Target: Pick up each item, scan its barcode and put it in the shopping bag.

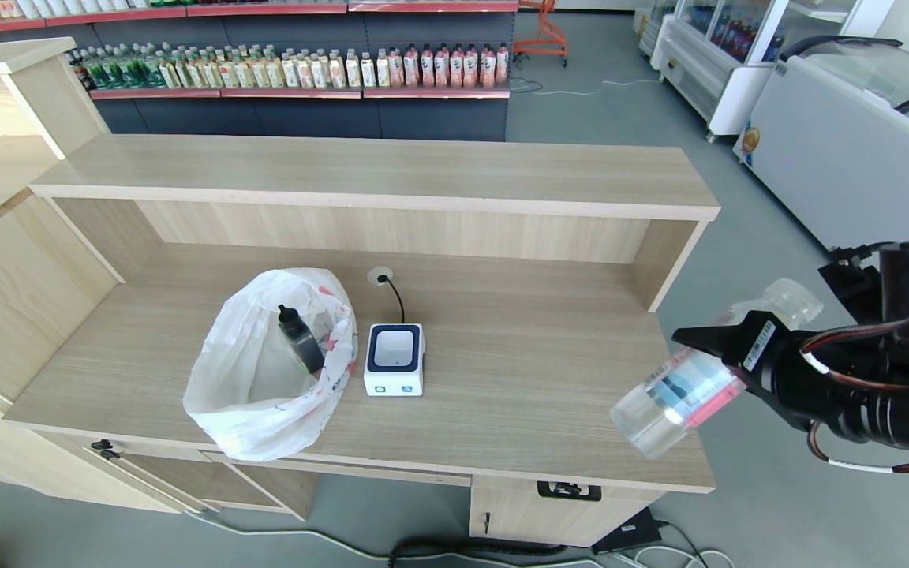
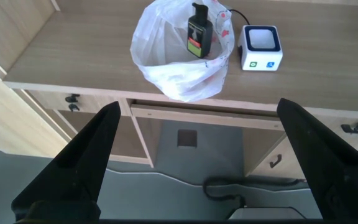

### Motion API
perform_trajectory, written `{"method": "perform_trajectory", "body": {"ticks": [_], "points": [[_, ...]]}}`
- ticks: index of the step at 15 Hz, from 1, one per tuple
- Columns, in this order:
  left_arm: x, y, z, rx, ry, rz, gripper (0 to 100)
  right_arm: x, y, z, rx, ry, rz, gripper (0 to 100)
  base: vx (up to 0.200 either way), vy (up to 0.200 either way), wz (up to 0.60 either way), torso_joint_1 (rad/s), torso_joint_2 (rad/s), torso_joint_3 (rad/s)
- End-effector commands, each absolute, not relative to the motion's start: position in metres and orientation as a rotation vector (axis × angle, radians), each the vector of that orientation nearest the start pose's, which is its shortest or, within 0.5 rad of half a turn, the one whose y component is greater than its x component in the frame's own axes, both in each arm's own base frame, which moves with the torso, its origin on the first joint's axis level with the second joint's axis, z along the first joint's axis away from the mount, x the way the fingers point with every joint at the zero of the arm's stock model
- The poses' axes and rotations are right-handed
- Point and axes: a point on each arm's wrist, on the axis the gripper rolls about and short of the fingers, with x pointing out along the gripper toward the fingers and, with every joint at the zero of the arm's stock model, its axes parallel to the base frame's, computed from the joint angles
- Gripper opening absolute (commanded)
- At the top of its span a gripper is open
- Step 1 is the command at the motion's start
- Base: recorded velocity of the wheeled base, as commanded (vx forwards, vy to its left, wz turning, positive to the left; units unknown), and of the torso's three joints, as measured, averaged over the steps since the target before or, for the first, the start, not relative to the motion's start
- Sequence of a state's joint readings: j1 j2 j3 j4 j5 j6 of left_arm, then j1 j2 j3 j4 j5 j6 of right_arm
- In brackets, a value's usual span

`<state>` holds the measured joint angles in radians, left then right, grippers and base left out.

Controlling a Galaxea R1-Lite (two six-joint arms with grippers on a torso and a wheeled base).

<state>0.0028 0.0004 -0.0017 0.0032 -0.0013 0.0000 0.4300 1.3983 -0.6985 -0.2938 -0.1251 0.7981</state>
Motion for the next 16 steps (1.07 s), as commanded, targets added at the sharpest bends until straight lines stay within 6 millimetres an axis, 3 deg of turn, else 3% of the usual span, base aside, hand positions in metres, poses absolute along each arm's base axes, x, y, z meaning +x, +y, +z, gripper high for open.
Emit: {"method": "perform_trajectory", "body": {"ticks": [1, 9, 16], "points": [[-0.0229, -0.0001, 0.0756, 0.0, 0.002, 0.002, 100, 0.2124, 0.0944, 0.1926, 0.667, 0.515, 0.104, 0, 0.0, 0.0, 0.0, 0.0, 0.0, 0.0], [-0.0229, -0.0001, 0.0756, 0.006, 0.002, 0.002, 100, 0.2133, 0.0952, 0.1911, 0.686, 0.522, 0.098, 0, 0.0, 0.0, 0.0, 0.0, 0.0, 0.0], [-0.0229, -0.0001, 0.0756, 0.005, 0.002, 0.002, 100, 0.2138, 0.0966, 0.1914, 0.685, 0.523, 0.104, 0, 0.0, 0.2, 0.0, 0.001, 0.0, 0.004]]}}
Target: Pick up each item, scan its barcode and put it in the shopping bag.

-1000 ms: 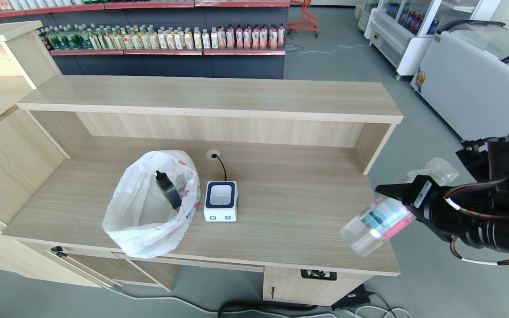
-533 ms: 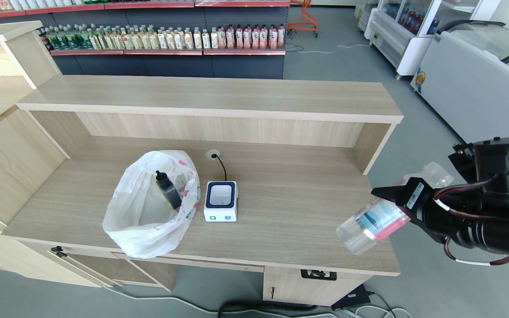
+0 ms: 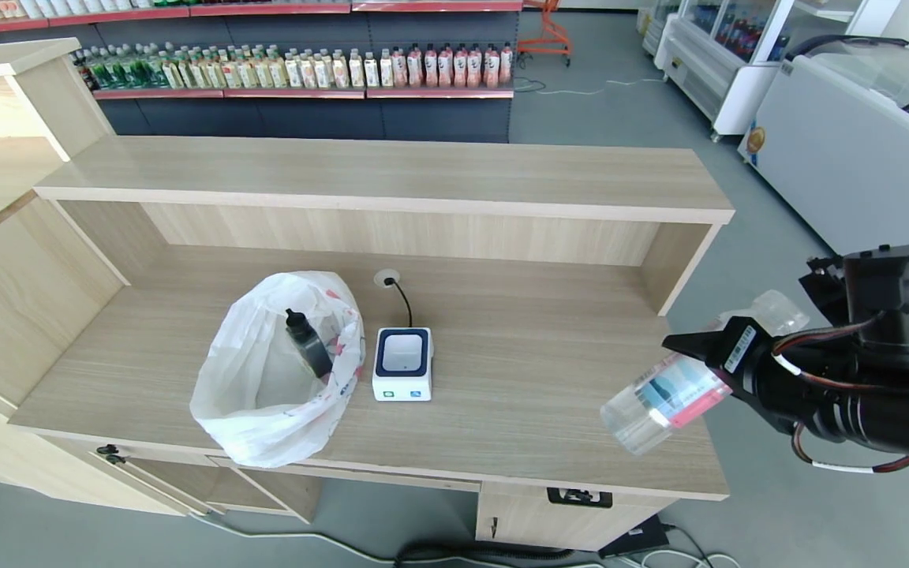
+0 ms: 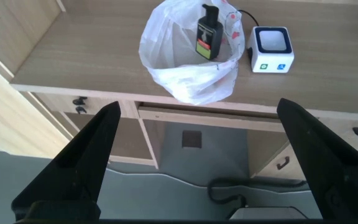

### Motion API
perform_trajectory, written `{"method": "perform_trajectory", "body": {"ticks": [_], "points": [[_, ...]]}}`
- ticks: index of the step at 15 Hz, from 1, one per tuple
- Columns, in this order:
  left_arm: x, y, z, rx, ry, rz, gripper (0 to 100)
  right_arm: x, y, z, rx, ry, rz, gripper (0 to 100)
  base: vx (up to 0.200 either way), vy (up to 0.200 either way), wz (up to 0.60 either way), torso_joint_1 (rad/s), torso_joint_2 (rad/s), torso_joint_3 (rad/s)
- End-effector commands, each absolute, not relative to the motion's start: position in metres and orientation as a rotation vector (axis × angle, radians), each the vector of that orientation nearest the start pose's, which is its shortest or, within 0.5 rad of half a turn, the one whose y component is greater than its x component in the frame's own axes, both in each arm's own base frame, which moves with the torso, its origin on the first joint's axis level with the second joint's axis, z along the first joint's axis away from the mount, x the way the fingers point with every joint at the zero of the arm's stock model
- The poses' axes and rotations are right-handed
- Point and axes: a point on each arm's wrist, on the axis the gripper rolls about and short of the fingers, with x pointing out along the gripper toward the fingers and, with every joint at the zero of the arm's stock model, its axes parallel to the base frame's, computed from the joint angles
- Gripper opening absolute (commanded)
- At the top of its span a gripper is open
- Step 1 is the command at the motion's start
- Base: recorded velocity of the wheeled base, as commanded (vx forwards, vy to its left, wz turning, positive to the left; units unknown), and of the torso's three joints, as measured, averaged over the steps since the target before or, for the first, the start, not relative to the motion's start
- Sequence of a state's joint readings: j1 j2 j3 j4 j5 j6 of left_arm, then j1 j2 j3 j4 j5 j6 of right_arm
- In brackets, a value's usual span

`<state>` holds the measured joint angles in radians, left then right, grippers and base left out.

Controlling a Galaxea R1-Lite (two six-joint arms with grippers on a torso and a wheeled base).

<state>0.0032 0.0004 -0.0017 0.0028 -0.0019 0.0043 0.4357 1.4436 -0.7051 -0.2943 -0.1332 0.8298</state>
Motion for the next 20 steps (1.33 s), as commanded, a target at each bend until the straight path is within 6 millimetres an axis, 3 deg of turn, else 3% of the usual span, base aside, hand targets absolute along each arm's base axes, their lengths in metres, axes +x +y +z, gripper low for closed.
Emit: {"method": "perform_trajectory", "body": {"ticks": [1, 6, 11, 13, 20], "points": [[-0.023, 0.0, 0.076, 0.005, 0.002, 0.002, 100, 0.214, 0.097, 0.193, 0.687, 0.518, 0.107, 0, 0.0, 0.2, 0.0, 0.022, 0.01, -0.002], [-0.023, 0.0, 0.076, 0.005, 0.002, 0.002, 100, 0.22, 0.098, 0.192, 0.721, 0.523, 0.088, 0, 0.0, 0.2, 0.0, 0.003, 0.0, 0.001], [-0.023, 0.0, 0.076, 0.006, 0.002, 0.002, 100, 0.261, 0.106, 0.2, 0.769, 0.484, 0.036, 0, 0.0, 0.2, 0.0, 0.001, 0.0, 0.002], [-0.023, 0.0, 0.076, 0.005, 0.002, 0.002, 100, 0.276, 0.105, 0.195, 0.759, 0.469, -0.028, 0, 0.0, 0.0, 0.0, 0.0, 0.0, 0.0], [-0.023, 0.0, 0.076, 0.005, 0.002, 0.002, 100, 0.3, 0.092, 0.172, 0.779, 0.506, -0.138, 0, 0.0, 0.0, 0.0, 0.0, 0.0, 0.0]]}}
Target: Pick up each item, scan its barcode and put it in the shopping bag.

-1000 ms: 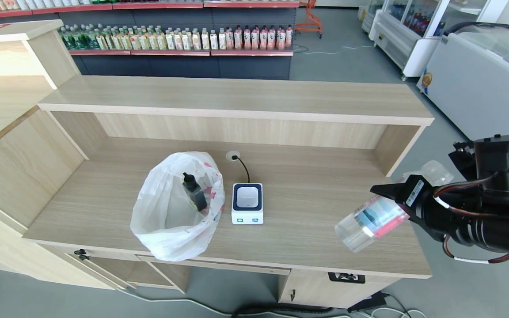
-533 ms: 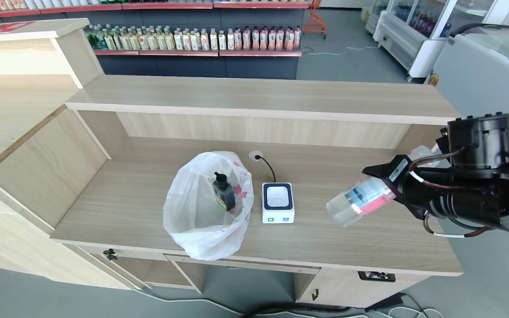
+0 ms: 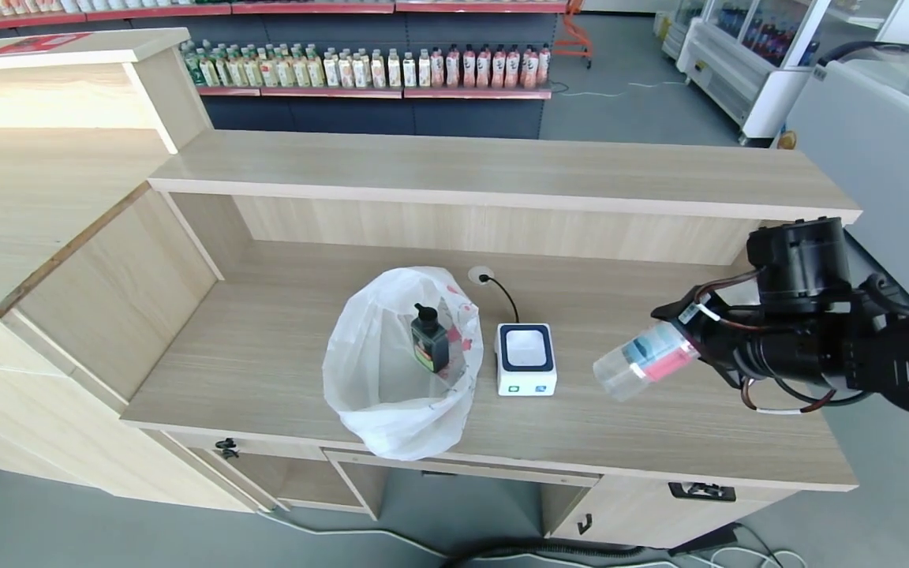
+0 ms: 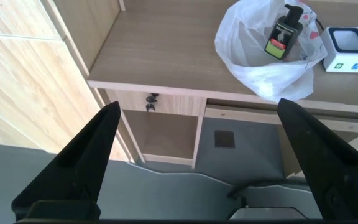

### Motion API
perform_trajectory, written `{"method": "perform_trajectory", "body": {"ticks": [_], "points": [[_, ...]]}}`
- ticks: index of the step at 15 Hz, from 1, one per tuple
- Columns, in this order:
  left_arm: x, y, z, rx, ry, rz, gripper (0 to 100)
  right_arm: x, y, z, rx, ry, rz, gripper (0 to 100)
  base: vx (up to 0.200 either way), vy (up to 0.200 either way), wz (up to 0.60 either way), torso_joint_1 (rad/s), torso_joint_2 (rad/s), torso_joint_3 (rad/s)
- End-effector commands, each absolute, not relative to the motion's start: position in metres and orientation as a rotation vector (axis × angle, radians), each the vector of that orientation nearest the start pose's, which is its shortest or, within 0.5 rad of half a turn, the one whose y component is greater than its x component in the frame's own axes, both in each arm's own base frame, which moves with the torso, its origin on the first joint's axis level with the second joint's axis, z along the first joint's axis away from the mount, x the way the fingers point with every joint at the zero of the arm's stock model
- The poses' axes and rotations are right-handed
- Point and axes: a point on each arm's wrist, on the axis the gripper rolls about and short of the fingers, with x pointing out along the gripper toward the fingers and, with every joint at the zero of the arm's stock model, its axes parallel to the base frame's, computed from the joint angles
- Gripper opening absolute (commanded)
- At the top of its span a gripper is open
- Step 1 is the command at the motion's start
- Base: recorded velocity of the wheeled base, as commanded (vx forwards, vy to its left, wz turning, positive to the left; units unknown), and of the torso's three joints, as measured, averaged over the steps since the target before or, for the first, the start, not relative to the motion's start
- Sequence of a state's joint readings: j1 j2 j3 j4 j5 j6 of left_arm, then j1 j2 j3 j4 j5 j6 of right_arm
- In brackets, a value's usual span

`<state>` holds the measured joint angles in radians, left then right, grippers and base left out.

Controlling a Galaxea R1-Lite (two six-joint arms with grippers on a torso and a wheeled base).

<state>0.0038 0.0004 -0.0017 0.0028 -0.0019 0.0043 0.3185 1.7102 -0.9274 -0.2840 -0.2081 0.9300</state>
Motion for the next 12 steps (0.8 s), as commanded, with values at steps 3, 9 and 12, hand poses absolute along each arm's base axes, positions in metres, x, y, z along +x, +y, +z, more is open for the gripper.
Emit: {"method": "perform_trajectory", "body": {"ticks": [3, 9, 12], "points": [[-0.023, 0.0, 0.076, 0.005, 0.002, 0.002, 100, 0.302, 0.092, 0.17, 0.789, 0.508, -0.14, 0, 0.2, 0.0, 0.0, -0.001, 0.0, 0.002], [-0.023, 0.0, 0.076, 0.005, 0.002, 0.002, 100, 0.324, 0.097, 0.165, 0.802, 0.508, -0.145, 0, 0.1, 0.0, 0.0, -0.004, 0.0, 0.003], [-0.023, 0.0, 0.076, 0.006, 0.002, 0.002, 100, 0.33, 0.103, 0.153, 0.806, 0.544, -0.159, 0, 0.0, 0.0, 0.0, 0.0, 0.0, 0.0]]}}
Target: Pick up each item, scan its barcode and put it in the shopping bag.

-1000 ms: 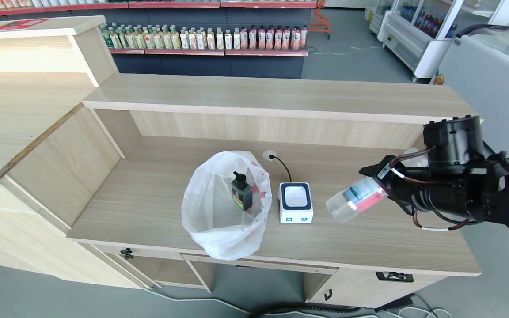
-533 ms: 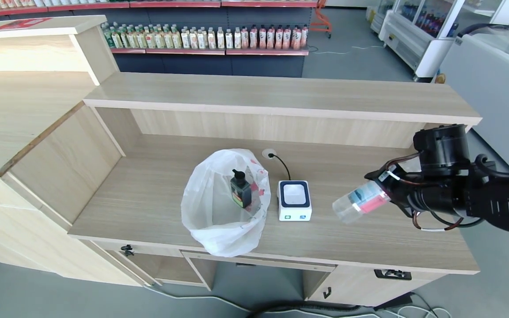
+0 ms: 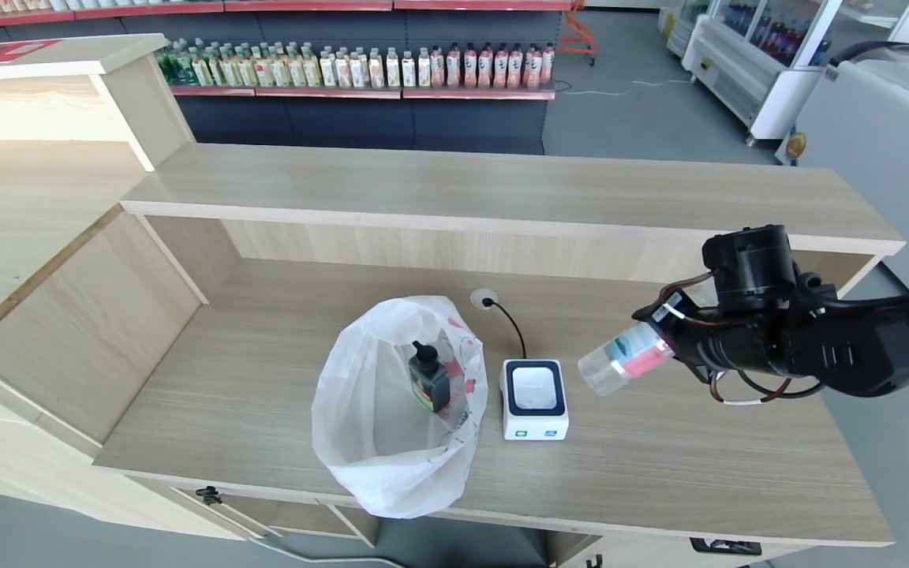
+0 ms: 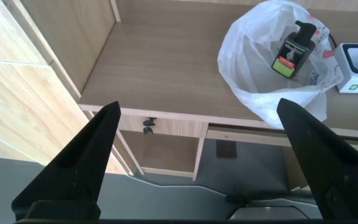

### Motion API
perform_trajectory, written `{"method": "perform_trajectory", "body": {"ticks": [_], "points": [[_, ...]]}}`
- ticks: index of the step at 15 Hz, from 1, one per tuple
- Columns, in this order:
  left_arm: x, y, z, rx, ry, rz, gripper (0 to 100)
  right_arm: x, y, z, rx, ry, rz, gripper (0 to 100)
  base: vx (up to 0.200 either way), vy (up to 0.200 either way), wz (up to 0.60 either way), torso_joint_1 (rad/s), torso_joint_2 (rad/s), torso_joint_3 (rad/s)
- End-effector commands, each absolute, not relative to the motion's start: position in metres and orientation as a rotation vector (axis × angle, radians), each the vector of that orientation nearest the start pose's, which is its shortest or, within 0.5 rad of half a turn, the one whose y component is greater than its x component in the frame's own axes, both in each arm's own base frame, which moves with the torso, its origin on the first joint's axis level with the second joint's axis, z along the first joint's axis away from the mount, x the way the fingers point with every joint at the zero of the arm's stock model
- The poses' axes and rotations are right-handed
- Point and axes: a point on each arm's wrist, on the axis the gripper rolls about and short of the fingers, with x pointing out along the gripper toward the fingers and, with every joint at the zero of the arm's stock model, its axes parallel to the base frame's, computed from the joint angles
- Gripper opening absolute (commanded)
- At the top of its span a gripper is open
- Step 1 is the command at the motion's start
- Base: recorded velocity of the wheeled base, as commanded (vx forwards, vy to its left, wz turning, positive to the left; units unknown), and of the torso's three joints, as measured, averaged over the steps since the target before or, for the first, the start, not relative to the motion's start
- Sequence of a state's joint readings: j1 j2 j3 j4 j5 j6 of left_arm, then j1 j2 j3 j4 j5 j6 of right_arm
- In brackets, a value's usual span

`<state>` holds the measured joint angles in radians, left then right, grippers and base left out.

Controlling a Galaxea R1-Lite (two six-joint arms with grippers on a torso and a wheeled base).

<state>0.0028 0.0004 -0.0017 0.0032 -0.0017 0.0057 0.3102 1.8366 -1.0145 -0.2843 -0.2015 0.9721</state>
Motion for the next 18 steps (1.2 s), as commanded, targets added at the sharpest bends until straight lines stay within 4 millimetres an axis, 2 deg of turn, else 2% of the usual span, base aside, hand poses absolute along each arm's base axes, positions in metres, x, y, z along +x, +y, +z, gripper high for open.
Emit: {"method": "perform_trajectory", "body": {"ticks": [1, 6, 14, 18], "points": [[-0.023, 0.0, 0.076, 0.006, 0.002, 0.002, 100, 0.328, 0.107, 0.149, 0.807, 0.565, -0.161, 0, 0.0, 0.0, 0.0, 0.0, 0.0, 0.0], [-0.023, 0.0, 0.076, 0.006, 0.002, 0.002, 100, 0.321, 0.125, 0.146, 0.829, 0.626, -0.148, 0, 0.0, 0.0, 0.0, 0.0, 0.0, 0.0], [-0.023, 0.0, 0.076, 0.006, 0.002, 0.002, 100, 0.336, 0.132, 0.118, 0.802, 0.662, -0.208, 0, 0.0, 0.0, 0.0, 0.0, 0.0, 0.0], [-0.023, 0.0, 0.076, 0.006, 0.002, 0.002, 100, 0.346, 0.137, 0.117, 0.81, 0.65, -0.205, 0, 0.0, 0.0, 0.0, 0.0, 0.0, 0.0]]}}
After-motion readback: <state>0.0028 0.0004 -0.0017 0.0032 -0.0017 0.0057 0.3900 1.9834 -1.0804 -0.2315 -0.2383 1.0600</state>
